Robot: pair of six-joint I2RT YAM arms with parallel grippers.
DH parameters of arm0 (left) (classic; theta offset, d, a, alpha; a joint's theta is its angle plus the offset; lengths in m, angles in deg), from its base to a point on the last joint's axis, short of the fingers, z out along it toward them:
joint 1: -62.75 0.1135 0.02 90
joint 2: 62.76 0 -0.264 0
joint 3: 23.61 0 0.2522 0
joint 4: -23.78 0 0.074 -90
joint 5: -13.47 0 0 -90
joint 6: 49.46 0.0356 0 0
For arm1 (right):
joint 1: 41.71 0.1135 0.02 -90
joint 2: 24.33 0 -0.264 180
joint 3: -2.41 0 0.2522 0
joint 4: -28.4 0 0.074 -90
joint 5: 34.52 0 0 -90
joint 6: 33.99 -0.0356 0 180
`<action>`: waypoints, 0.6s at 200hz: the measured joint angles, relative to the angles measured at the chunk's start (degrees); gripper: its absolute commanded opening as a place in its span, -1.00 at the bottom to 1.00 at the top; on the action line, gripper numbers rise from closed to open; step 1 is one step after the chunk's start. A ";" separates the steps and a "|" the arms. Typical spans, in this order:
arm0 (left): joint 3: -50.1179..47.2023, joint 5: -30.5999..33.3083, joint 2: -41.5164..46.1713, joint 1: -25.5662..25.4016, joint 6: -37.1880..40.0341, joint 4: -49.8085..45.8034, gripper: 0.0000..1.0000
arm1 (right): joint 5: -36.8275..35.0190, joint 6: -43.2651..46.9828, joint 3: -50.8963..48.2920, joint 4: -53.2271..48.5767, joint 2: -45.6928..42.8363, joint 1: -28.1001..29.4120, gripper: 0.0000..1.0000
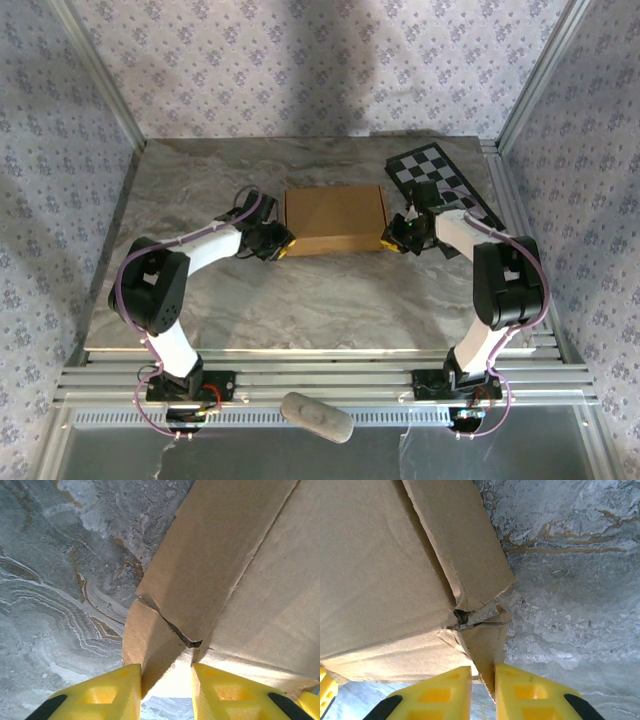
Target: Fold the paper box
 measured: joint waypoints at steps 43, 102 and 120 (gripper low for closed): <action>-1.16 -0.02 1.18 0.22 -0.83 0.11 -0.56 | 0.02 -0.46 0.00 -0.02 -0.20 0.00 -0.60; -3.39 -1.55 2.84 1.75 -2.29 1.27 -0.60 | 0.35 -0.39 2.19 -0.96 0.20 0.44 -0.60; -3.65 -1.88 3.08 2.05 -2.38 1.42 -0.60 | 0.79 -0.39 2.27 -1.05 0.35 0.44 -0.59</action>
